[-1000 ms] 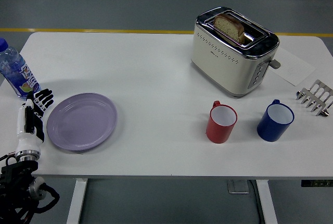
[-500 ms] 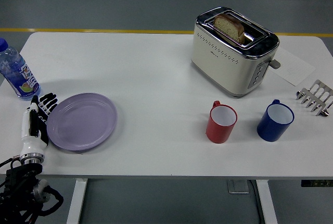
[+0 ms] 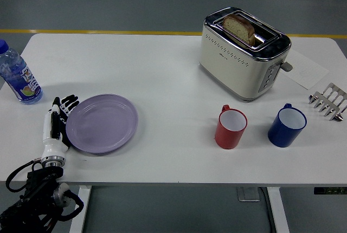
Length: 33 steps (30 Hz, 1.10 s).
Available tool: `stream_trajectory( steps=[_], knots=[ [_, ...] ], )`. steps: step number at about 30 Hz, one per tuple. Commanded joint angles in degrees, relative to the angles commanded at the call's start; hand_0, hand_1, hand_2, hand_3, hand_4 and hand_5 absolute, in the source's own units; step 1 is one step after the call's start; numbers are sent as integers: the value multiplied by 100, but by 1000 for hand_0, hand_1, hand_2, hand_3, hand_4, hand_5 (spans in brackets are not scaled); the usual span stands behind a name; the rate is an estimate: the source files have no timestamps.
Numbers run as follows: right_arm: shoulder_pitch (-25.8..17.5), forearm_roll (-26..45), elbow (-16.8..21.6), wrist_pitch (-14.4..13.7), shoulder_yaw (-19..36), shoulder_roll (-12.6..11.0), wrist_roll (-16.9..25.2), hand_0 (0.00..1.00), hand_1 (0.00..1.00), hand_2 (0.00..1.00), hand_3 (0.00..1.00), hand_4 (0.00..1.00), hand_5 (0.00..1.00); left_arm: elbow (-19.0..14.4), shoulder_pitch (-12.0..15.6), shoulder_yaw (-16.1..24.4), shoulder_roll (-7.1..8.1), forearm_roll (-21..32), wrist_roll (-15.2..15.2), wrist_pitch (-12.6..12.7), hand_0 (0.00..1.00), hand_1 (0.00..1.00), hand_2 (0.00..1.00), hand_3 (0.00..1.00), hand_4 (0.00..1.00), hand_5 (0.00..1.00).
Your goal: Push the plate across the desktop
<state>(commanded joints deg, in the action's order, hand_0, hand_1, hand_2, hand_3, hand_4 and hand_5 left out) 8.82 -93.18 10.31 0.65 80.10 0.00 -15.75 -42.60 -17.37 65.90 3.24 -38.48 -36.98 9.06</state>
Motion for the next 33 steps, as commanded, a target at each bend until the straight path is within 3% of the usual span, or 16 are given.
stream_trajectory(
  steps=[33],
  knots=[
    [35,-27,0,64,-37,0,13,645,626,659,590,399,202,101,-496,-1167,-307,793,0,258,735,738,704,621,476,998]
  ],
)
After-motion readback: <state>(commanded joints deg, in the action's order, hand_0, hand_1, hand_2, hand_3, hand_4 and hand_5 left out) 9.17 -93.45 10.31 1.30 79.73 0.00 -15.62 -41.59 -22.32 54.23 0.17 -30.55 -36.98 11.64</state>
